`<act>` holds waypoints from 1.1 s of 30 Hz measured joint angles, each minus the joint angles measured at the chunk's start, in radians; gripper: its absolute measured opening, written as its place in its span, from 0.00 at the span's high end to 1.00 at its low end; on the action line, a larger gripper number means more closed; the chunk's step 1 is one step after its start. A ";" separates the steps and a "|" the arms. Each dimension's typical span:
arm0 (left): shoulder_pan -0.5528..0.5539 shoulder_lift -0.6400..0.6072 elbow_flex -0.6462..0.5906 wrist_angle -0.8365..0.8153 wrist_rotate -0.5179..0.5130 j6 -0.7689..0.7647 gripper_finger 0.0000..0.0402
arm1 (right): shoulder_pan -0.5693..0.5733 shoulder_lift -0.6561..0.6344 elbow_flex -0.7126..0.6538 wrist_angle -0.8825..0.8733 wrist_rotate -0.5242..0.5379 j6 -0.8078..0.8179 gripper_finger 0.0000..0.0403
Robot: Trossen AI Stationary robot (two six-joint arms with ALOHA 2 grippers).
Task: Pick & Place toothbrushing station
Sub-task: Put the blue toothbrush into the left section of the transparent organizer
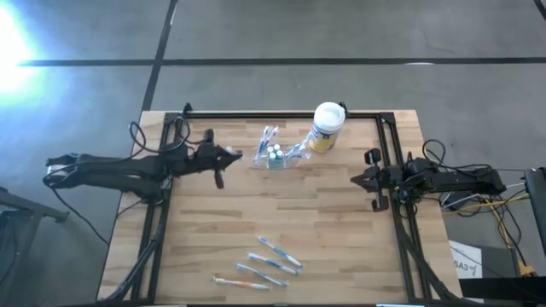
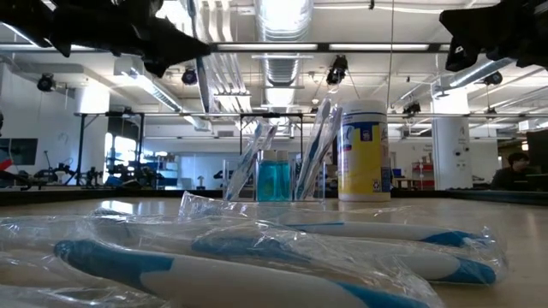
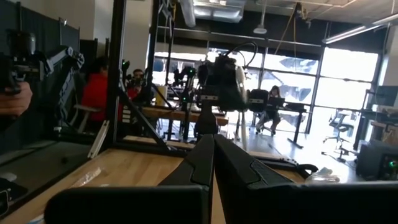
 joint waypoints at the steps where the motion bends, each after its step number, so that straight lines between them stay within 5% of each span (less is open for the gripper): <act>1: 0.012 0.014 0.009 0.001 -0.011 -0.005 0.94 | 0.000 -0.004 -0.001 0.001 0.002 0.000 0.98; 16: 0.211 0.350 0.136 0.142 0.161 -0.043 0.94 | 0.000 -0.001 -0.002 0.003 0.004 0.000 0.98; 33: 0.229 0.626 0.173 0.156 0.133 -0.056 0.94 | 0.000 0.000 -0.002 0.003 0.004 0.000 0.98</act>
